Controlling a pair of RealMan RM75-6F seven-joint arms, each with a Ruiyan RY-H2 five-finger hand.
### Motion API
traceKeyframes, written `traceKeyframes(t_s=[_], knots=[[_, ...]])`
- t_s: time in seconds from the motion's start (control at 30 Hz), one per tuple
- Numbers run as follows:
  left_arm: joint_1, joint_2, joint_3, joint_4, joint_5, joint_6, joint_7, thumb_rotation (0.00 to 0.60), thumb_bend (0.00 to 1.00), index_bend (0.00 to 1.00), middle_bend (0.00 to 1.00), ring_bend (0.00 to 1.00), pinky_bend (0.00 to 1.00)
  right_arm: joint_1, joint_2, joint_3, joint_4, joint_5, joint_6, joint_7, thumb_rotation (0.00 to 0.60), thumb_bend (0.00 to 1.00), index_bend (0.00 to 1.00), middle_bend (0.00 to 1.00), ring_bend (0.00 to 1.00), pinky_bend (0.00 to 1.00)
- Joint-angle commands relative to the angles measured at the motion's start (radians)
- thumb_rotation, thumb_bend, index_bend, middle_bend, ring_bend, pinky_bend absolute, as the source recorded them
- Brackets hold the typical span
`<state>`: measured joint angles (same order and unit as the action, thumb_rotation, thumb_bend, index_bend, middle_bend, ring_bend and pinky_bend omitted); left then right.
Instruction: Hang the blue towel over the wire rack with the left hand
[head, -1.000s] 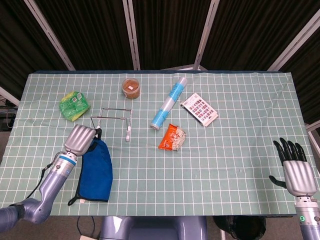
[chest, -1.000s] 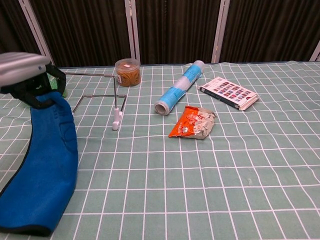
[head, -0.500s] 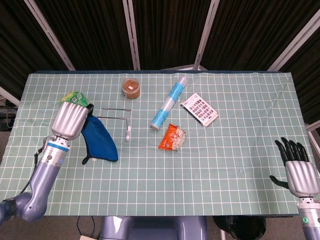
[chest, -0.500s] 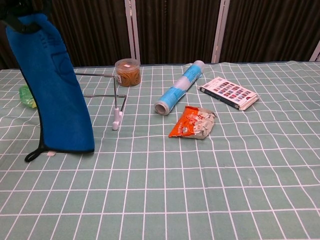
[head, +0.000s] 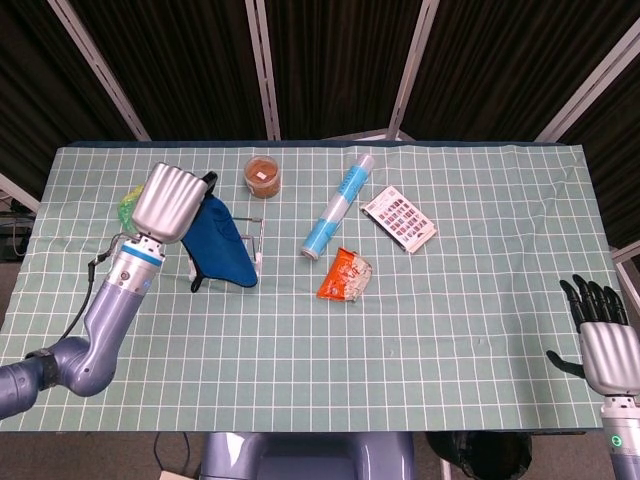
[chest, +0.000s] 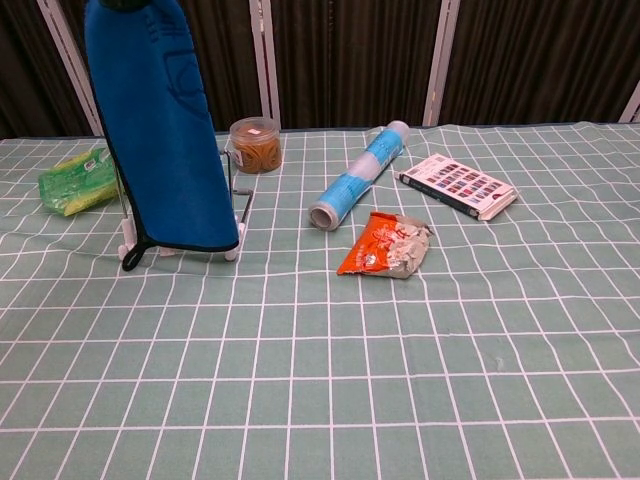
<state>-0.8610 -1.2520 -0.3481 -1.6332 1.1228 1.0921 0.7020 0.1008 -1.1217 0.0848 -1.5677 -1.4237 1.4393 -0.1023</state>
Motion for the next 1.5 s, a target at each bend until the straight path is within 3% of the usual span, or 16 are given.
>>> traceKeyframes(t_s=[0.03,0.6,0.97,1.1,1.17,1.23,1.3,1.37,1.4,1.5], knots=[[-0.054,-0.029,-0.006,0.059,0.01,-0.042,0.001,0.6,0.75,0.86,0.94,0.93,1.0,-0.001,0.001,0.004,0.006,0.009,-0.003,0.007,0.6,0.0,0.0,0.0,0.0,0.0],[-0.135,-0.088,0.032,0.275,-0.15,-0.178,0.013,0.6,0.75,0.86,0.94,0.92,1.0,0.005,-0.005,0.01,0.014,0.029,-0.021,-0.002,0.6,0.0,0.0,0.0,0.0,0.0],[-0.184,-0.217,0.04,0.482,-0.201,-0.246,-0.088,0.6,0.75,0.86,0.93,0.92,1.0,0.01,-0.015,0.014,0.024,0.055,-0.042,-0.019,0.6,0.0,0.0,0.0,0.0,0.0],[-0.204,-0.3,0.019,0.574,-0.252,-0.303,-0.175,0.6,0.75,0.85,0.93,0.92,1.0,0.011,-0.018,0.018,0.032,0.069,-0.048,-0.021,0.6,0.0,0.0,0.0,0.0,0.0],[-0.21,-0.319,0.015,0.601,-0.266,-0.319,-0.192,0.6,0.75,0.76,0.92,0.91,1.0,0.011,-0.019,0.019,0.033,0.073,-0.05,-0.022,0.6,0.0,0.0,0.0,0.0,0.0],[-0.216,-0.336,0.014,0.629,-0.287,-0.346,-0.205,0.6,0.63,0.49,0.91,0.9,1.0,0.011,-0.02,0.02,0.034,0.078,-0.053,-0.022,0.6,0.0,0.0,0.0,0.0,0.0],[-0.221,-0.349,-0.001,0.646,-0.352,-0.405,-0.231,0.6,0.28,0.11,0.89,0.89,1.0,0.012,-0.022,0.021,0.037,0.085,-0.059,-0.024,0.6,0.0,0.0,0.0,0.0,0.0],[-0.227,-0.351,-0.025,0.645,-0.387,-0.433,-0.274,0.6,0.06,0.0,0.88,0.88,1.0,0.014,-0.024,0.021,0.04,0.089,-0.063,-0.027,0.6,0.0,0.0,0.0,0.0,0.0],[-0.227,-0.349,-0.031,0.641,-0.388,-0.439,-0.292,0.6,0.01,0.0,0.87,0.88,1.0,0.014,-0.025,0.021,0.04,0.09,-0.064,-0.028,0.6,0.0,0.0,0.0,0.0,0.0],[-0.217,-0.339,-0.058,0.614,-0.374,-0.44,-0.375,0.6,0.0,0.0,0.86,0.88,1.0,0.015,-0.027,0.021,0.041,0.09,-0.066,-0.031,0.6,0.0,0.0,0.0,0.0,0.0]])
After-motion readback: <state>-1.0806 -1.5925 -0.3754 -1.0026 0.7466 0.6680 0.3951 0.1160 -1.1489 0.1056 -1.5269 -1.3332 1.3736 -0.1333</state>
